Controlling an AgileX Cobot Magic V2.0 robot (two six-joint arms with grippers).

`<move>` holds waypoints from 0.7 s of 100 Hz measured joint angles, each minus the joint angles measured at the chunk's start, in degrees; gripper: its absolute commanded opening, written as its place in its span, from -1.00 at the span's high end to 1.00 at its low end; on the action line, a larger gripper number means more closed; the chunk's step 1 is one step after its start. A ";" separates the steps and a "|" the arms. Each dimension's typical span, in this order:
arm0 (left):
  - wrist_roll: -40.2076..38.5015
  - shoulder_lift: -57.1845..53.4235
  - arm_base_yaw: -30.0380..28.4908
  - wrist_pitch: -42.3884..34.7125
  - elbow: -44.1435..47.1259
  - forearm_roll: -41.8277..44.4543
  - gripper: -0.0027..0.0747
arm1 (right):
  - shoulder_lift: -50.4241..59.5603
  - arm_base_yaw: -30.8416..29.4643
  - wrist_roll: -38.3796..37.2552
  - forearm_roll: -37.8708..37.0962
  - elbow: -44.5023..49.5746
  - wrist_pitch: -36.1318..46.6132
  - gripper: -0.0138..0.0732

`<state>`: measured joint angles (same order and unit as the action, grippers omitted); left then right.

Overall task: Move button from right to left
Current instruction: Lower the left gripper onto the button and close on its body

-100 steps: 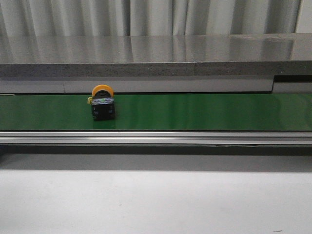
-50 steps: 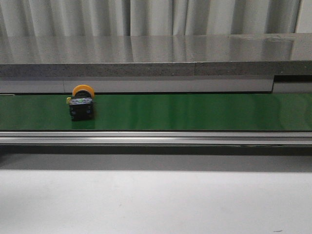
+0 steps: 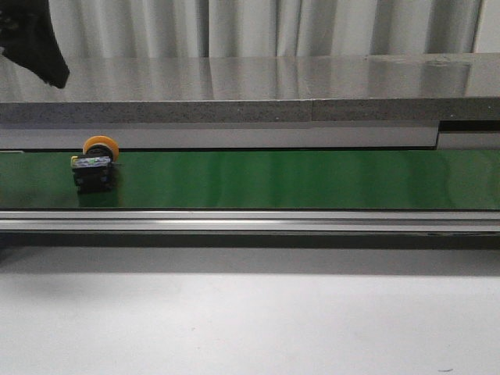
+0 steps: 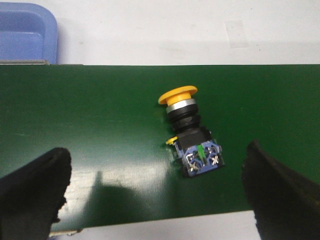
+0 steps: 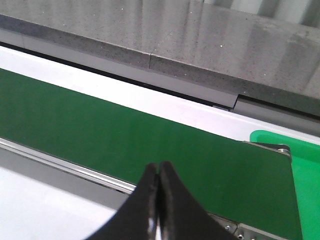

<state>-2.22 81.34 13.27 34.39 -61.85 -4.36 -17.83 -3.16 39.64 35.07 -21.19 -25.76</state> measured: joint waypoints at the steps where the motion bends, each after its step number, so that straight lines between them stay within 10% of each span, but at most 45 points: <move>1: 0.00 0.58 0.00 0.00 -0.16 -0.03 -0.76 | 0.00 0.00 0.00 0.00 0.00 0.00 0.84; 70: 0.00 16.48 0.00 -1.40 -4.53 1.25 -0.60 | 0.00 0.00 0.00 0.00 0.00 0.00 0.84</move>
<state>-2.22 97.82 13.27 32.99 -66.39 -3.10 -17.83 -3.16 39.64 35.07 -21.19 -25.76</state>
